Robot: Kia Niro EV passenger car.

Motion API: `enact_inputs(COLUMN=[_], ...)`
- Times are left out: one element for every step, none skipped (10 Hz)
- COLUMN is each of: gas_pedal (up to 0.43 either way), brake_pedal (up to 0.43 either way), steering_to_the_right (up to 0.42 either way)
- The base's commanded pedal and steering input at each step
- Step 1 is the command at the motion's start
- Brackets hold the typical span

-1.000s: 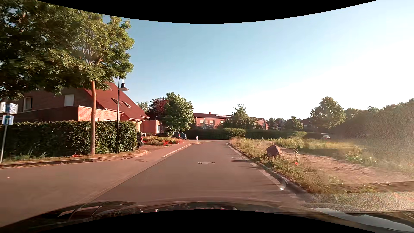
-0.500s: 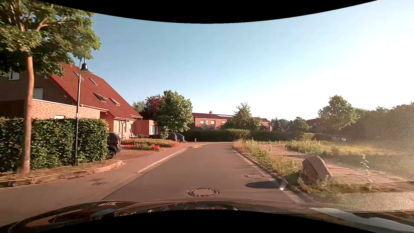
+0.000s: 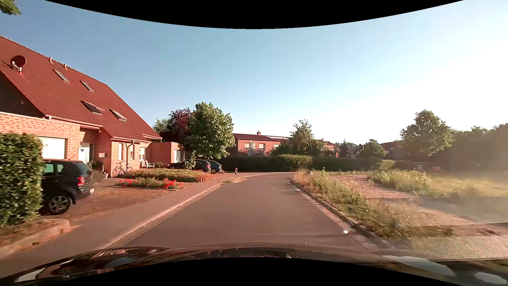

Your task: Follow the waypoints while adhering to traffic rules and regulations

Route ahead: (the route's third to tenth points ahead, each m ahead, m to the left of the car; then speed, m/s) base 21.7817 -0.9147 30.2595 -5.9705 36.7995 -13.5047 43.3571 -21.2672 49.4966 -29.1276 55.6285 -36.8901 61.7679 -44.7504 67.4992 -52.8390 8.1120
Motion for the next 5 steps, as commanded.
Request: enact_inputs(gas_pedal=[0.138, 0.138, 0.130, 0.130, 0.130], brake_pedal=[0.000, 0.000, 0.000, 0.000, 0.000], steering_to_the_right=[0.004, 0.003, 0.002, 0.003, 0.003])
